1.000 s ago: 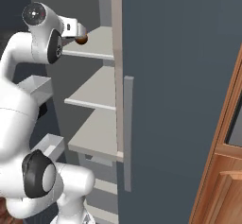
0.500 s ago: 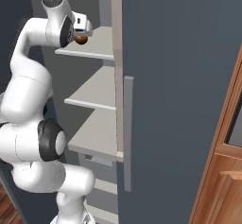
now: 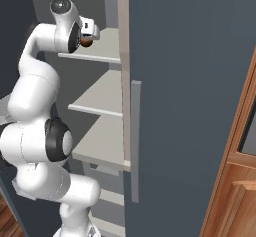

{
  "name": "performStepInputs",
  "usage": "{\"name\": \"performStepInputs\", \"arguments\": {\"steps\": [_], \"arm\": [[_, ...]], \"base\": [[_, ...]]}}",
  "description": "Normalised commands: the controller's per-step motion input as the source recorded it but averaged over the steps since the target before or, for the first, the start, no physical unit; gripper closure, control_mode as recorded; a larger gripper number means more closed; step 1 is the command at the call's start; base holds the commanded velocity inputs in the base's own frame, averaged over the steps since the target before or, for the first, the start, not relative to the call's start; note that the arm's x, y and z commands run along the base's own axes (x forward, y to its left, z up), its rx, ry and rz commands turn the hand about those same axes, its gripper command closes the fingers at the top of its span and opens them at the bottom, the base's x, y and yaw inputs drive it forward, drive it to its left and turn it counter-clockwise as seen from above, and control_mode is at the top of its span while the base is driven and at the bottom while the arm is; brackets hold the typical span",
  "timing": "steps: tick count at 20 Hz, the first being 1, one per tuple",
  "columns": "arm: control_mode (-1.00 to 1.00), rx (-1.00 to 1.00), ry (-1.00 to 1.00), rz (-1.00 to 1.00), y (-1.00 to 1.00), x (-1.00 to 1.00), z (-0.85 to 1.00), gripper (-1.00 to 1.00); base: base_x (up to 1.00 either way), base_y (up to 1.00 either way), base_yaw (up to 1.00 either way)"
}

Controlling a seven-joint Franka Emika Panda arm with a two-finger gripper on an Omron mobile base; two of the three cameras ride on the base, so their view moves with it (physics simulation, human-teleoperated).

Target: Take the orange, eggplant, and lemon wedge from the freezer and place them in the bowl on the counter.

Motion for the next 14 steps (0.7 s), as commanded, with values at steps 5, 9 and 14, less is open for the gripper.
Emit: {"name": "performStepInputs", "arguments": {"steps": [5,9,14], "arm": [[-1.00,0.00,0.03,0.00,0.22,0.56,0.00,-1.00],[-1.00,0.00,0.05,0.00,0.16,0.48,-0.03,-1.00],[-1.00,0.00,0.02,0.00,0.06,0.42,-0.11,-1.00]], "base": [[0.00,0.00,0.00],[0.00,0.00,0.00],[0.00,0.00,0.00]]}}
